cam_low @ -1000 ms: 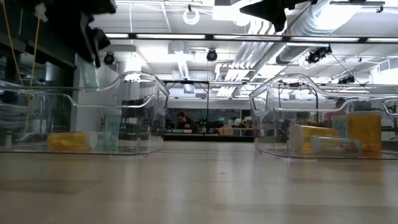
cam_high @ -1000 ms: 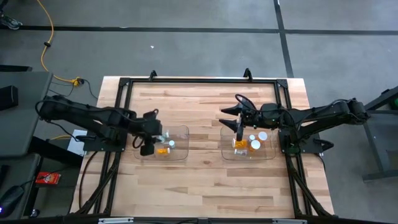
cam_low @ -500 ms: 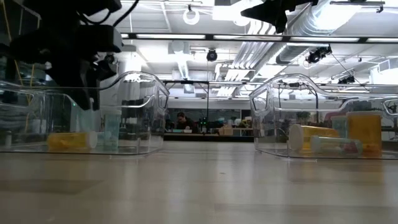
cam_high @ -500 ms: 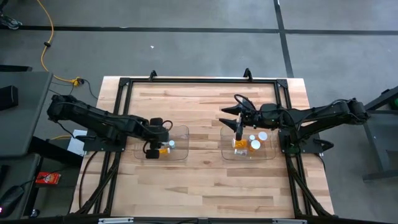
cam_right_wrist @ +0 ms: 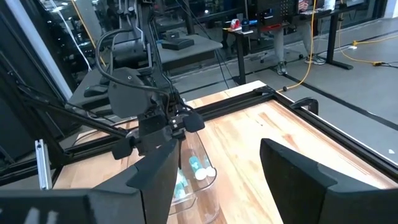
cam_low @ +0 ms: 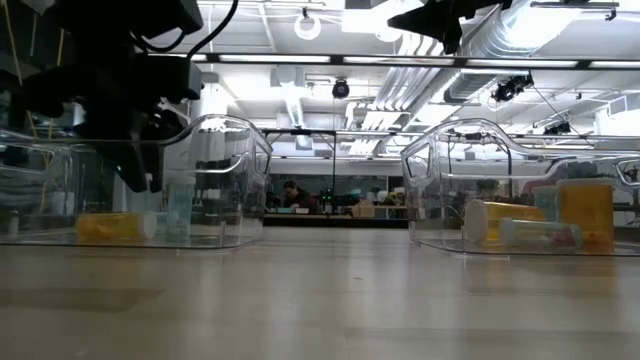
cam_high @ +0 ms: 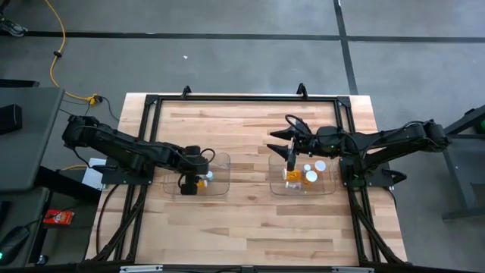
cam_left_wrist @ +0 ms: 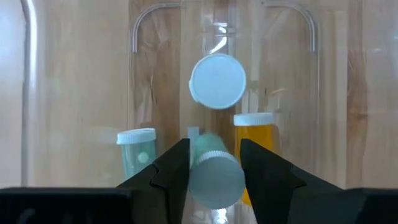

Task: Pick and place medicine bottles into bin by pill shape (circle, oval)
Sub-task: Put the blue tablet bottle into the left transparent bin, then return to Home Position

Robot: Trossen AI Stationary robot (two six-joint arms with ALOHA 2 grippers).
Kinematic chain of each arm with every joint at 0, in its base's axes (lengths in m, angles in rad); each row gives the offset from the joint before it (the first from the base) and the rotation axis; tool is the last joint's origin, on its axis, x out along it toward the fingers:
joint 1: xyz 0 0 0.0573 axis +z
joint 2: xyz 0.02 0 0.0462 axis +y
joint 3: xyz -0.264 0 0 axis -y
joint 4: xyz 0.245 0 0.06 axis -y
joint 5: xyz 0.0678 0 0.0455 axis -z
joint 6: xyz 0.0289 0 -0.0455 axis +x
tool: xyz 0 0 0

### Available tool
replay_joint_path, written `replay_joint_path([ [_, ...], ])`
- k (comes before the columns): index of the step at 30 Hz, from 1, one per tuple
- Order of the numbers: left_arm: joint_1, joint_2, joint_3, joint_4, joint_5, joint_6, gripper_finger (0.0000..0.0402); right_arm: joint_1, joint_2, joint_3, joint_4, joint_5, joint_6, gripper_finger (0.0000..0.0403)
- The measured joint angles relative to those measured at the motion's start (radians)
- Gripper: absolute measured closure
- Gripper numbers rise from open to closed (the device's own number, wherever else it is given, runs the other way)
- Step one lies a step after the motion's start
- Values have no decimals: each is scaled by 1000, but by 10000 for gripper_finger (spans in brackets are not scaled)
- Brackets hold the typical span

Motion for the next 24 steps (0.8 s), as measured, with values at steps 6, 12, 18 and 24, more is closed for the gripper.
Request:
replay_joint_path([
  [6, 0, 0, 0, 6, -5, -25, 228, 0, 0, 0, 0, 0, 0, 183],
  [12, 23, -9, 54, -41, 10, -50, 200, 0, 0, 0, 0, 0, 0, 183],
  [18, 78, -80, 190, -273, 46, 1, 193, 0, 0, 0, 0, 0, 0, 183],
  [24, 184, -226, 293, -298, 6, 29, 196, 0, 0, 0, 3, 0, -14, 183],
])
